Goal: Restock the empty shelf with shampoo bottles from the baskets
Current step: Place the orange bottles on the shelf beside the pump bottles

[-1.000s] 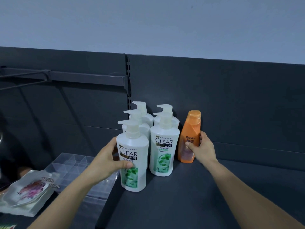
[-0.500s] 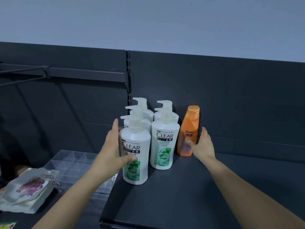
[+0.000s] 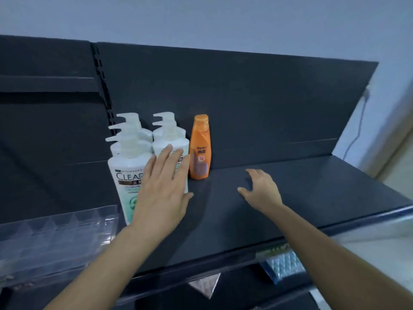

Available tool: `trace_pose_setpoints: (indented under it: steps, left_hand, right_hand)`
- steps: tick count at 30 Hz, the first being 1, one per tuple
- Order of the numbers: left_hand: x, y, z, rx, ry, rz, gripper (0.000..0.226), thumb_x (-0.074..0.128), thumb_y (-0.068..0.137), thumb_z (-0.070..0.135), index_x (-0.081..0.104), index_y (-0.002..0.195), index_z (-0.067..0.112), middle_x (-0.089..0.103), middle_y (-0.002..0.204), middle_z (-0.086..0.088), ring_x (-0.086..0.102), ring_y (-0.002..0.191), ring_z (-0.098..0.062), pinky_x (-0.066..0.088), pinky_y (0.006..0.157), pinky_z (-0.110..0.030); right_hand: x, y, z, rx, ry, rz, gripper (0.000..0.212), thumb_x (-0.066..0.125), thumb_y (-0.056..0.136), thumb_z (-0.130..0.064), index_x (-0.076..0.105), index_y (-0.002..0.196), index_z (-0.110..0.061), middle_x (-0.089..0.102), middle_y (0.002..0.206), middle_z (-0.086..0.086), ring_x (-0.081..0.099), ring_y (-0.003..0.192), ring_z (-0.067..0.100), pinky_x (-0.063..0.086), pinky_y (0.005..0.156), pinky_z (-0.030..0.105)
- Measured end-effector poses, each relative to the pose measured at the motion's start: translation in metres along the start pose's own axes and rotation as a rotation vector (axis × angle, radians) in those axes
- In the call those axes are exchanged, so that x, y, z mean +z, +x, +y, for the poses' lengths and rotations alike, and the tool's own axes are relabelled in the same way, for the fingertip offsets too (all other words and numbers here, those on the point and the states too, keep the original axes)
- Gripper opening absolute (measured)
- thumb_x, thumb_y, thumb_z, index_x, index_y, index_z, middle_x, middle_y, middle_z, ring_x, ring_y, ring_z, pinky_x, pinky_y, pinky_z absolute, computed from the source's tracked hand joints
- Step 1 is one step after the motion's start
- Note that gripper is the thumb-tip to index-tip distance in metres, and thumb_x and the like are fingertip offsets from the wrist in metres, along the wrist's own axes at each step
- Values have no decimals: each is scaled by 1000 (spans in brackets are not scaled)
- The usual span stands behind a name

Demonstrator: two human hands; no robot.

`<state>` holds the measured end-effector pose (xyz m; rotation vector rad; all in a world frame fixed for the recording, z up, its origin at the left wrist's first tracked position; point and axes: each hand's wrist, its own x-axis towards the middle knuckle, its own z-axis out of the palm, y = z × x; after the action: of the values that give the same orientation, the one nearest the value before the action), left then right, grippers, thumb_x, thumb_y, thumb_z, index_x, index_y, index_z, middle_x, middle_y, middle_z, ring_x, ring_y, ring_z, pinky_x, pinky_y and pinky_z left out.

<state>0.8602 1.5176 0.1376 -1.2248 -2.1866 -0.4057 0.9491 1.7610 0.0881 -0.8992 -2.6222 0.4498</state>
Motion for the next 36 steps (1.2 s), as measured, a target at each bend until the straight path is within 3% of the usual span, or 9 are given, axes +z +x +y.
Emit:
trace_pose_setpoints:
  steps: [4,9,12,15,21,30,36]
  left_hand:
    - [26,10,45,109,-5,-184,85,89,54,35,57,126,3,59,127,-12,53,124,-33,43,103,-48]
    - [49,20,121,263,-109,-308,80,64,87,39,24,149,9,31,152,-5,20,146,-25,17,119,-38]
    - [60,20,172,351,-152,-322,79,59,90,41,19,151,10,28,154,-4,17,146,-23,15,119,-36]
    - [70,14,227,428,-186,-347,79,59,89,42,21,150,9,31,152,-5,21,145,-24,18,118,-35]
    - [75,-23,342,555,-332,-403,69,73,78,35,47,135,7,52,134,-9,42,129,-28,36,107,-38]
    - [68,-98,500,728,-414,-541,61,66,84,35,42,135,12,46,135,-6,41,125,-24,36,101,-33]
    - [67,-149,586,878,-469,-635,57,65,86,34,43,134,13,45,135,-4,41,124,-23,36,100,-34]
  right_hand:
    - [-26,-39,43,43,-123,34,62,61,94,-34,38,148,-12,43,150,5,35,140,24,33,113,35]
    - [-64,-96,102,188,-232,63,57,62,91,-30,44,143,-13,49,142,6,41,133,28,35,106,36]
    - [-86,-138,139,302,-245,82,55,61,90,-27,46,141,-14,49,140,6,42,132,29,36,106,36]
    - [-108,-186,175,401,-282,58,49,57,92,-29,47,139,-15,48,140,5,42,130,27,36,103,35]
    - [-141,-293,250,580,-322,8,55,58,93,-30,41,144,-18,46,144,5,40,134,27,35,109,36]
    - [-164,-449,334,824,-309,-36,57,58,93,-31,39,146,-20,43,147,4,36,137,26,32,111,38]
    - [-161,-533,373,973,-241,-27,53,62,90,-32,48,139,-18,53,135,3,45,127,23,40,106,36]
